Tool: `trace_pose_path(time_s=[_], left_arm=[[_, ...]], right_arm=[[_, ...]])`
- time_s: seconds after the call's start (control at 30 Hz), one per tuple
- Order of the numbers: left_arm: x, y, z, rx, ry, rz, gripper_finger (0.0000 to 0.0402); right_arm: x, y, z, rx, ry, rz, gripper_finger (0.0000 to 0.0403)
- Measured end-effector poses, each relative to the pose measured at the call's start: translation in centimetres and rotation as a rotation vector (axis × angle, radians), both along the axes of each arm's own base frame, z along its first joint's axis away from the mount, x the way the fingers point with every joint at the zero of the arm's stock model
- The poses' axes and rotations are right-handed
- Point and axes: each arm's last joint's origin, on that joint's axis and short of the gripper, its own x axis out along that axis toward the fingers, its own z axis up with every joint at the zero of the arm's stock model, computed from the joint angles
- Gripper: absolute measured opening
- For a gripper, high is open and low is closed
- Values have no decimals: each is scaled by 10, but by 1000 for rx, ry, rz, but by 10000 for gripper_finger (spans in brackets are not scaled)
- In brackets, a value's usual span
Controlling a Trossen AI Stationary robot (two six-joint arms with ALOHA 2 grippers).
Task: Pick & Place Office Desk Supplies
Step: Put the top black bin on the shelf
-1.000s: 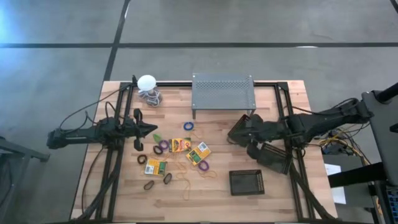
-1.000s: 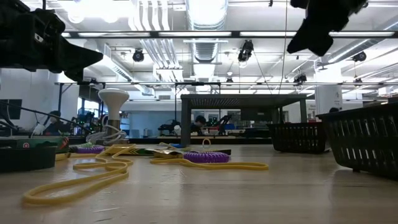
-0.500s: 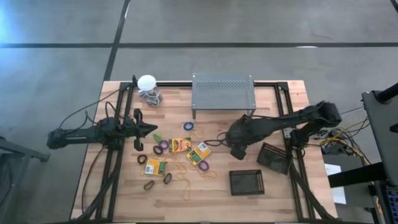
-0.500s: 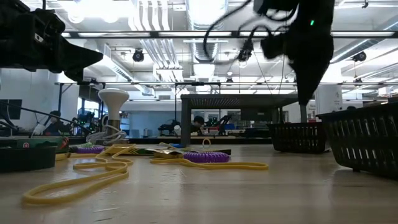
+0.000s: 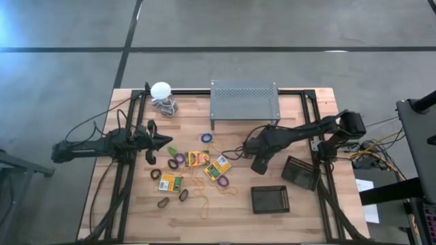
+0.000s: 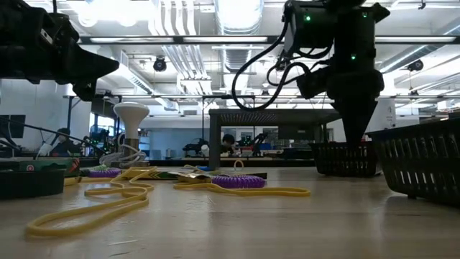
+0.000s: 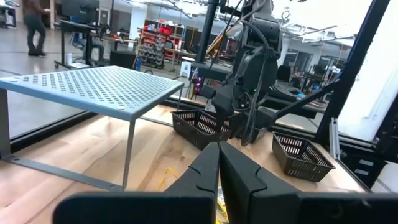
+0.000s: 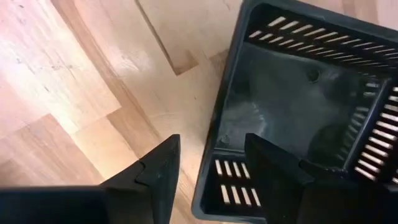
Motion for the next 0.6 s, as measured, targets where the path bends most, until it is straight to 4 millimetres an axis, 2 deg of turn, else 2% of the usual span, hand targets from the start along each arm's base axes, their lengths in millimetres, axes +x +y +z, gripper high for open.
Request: trace_pose_path(time_s=[0.2,0.37,0.5,0.6], left_arm=[[0,0,0,6,1,2,19],[0,0,0,-38,-6,4,19],[0,0,0,-45,-7,4,19],[0,0,0,-61,-9,4,19]], right_arm=[[-6,0,-11,12,19,45,127],[-9,11,-13,30,29,103,66],[-7,26,-5,45,-1,181,17],[-7,36,9,57,-46,248,13]])
